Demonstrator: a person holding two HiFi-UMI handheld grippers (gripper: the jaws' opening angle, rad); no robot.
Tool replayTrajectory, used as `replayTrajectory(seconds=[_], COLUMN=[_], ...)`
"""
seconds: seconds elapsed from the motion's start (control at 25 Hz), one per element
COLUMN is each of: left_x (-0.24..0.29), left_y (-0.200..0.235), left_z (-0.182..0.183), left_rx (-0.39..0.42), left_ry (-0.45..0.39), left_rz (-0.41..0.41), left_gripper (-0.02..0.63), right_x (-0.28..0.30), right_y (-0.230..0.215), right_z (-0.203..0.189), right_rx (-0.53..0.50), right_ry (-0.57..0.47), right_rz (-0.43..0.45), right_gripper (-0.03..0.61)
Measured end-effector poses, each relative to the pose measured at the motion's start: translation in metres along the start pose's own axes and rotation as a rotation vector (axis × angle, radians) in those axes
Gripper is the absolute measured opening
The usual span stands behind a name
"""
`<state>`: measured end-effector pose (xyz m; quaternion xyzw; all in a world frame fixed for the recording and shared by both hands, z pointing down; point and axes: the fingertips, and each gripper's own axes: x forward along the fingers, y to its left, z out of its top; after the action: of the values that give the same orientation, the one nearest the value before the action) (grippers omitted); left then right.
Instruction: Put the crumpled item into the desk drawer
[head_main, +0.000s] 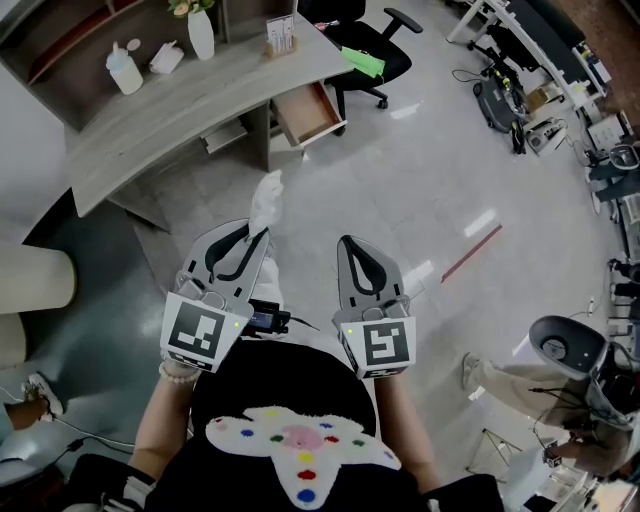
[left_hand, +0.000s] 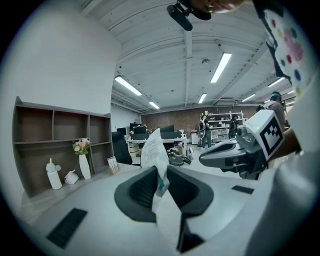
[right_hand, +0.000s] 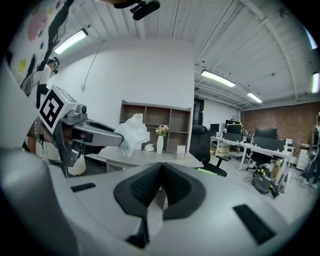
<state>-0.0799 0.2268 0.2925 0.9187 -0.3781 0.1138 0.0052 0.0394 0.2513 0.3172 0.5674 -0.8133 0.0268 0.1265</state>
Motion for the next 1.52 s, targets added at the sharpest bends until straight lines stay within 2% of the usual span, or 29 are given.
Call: replayTrajectory(seconds=[0.16,0.48,0.88,1.24,1.52], left_x=[0.024,0.068,0.123,0.179,0.207], left_y=[0.015,0.051,0.116,0.172,0.193], left_z=[0.002,0.007,0.010,0.019,0.029], left_rx=[0.002,-0.012,-0.033,-0.015,-0.001], left_ry=[-0.023,0.001,0.021,0.021,0.007], left_rz=[-0.025,-0.045,-0.058,-0.095,-0.131], left_gripper=[0.066,0.066,0.066,0.066,0.066], right_x=[0.021,0.072,0.149,0.214,0.243], right_y=[-0.012,-0.034,-0.062,-0.092,-0.103], right_z=[-0.002,0.010,0.029,0.045,0.062], right_rx=[-0.001,0.020,0.025,0.035,0.022], right_ry=[0.017,0.022,0.039,0.050,0.062], right_rz=[-0.016,-0.013,-0.039,-0.085,-0.096], right_gripper=[0.005,0.005,0.005,0.005,0.005])
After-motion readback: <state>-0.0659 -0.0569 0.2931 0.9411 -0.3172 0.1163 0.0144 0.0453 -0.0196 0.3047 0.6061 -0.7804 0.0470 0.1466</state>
